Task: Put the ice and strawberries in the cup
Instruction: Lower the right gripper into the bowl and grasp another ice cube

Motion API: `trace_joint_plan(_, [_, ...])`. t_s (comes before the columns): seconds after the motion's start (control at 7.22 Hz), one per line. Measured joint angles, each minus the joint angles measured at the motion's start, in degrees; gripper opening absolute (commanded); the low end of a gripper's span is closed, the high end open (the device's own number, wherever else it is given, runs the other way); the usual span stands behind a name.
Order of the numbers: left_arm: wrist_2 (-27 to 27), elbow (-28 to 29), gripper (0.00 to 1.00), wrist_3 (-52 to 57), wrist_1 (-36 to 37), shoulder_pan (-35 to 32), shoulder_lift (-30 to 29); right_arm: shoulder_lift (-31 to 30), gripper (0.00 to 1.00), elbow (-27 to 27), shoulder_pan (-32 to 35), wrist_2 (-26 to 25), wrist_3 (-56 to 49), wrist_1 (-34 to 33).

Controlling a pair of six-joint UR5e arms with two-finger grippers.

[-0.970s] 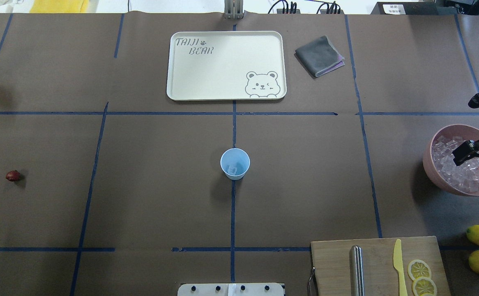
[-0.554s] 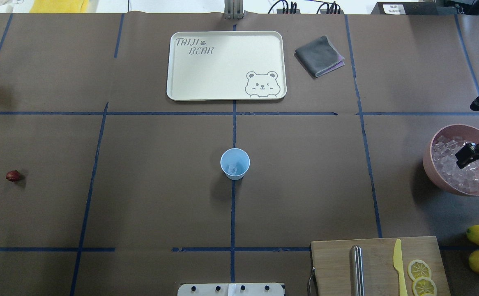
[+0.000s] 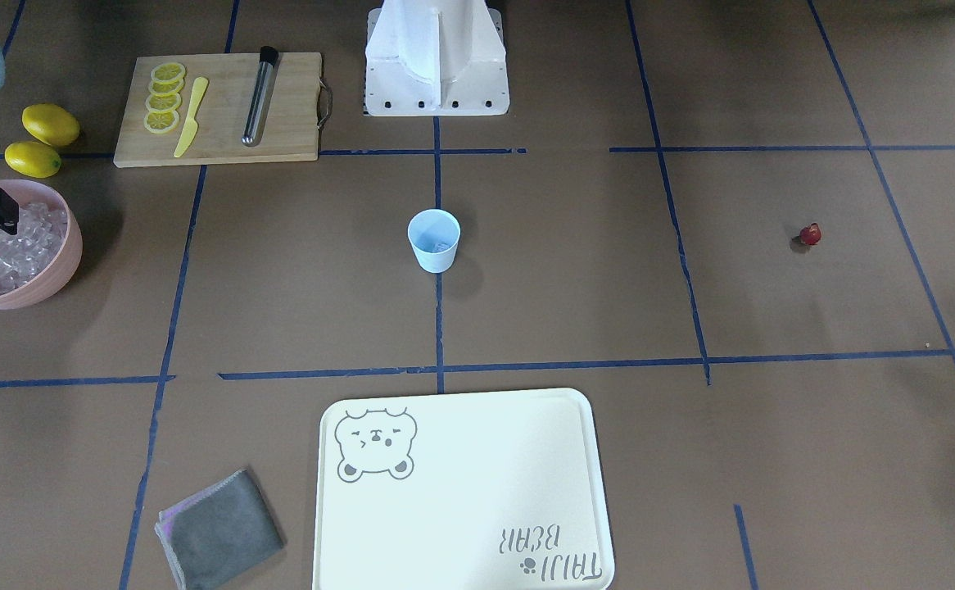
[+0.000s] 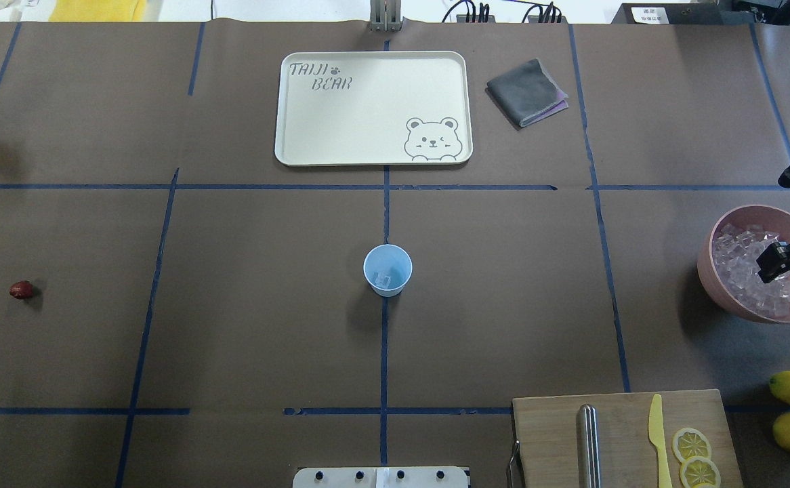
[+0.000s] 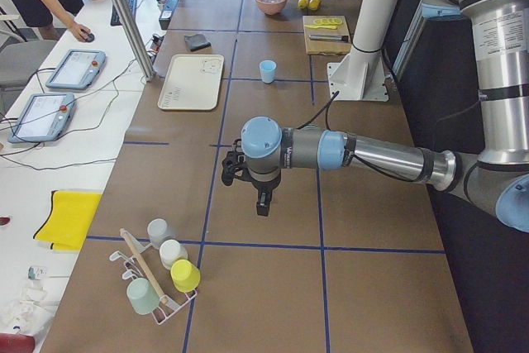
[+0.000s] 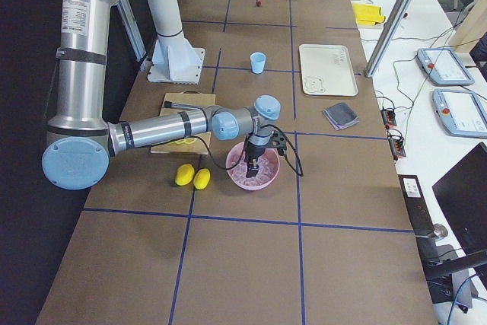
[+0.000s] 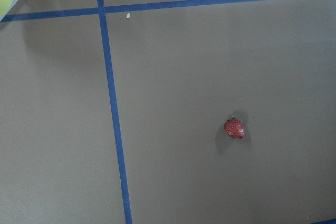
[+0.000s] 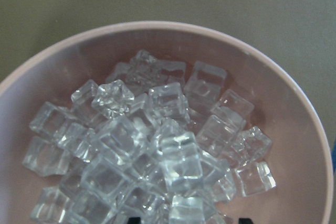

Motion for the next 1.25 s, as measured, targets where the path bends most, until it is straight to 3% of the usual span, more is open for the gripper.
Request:
trace_joint_plan(0.42, [0.0,0.0,1.00,0.0,0.0,-0.1,0.0,0.1,0.04,0.0,-0.1,0.0,0.0,0.0])
trace_joint_plan(0.55, [0.0,-0.2,1.00,0.0,0.0,-0.1,0.0,0.2,0.00,0.0,-0.1,0.0,0.0,0.0])
trace_joint_plan(0.97, [0.1,-0.8,1.00,0.0,0.1,-0.1,0.4,0.3,0.00,0.7,-0.1,0.1,-0.4,0.0])
trace_joint_plan(1.25, [0.1,-2.4,1.00,0.0,0.3,-0.1,1.7,-1.9,0.00,5.9,0.2,0.4,-0.4,-0.4])
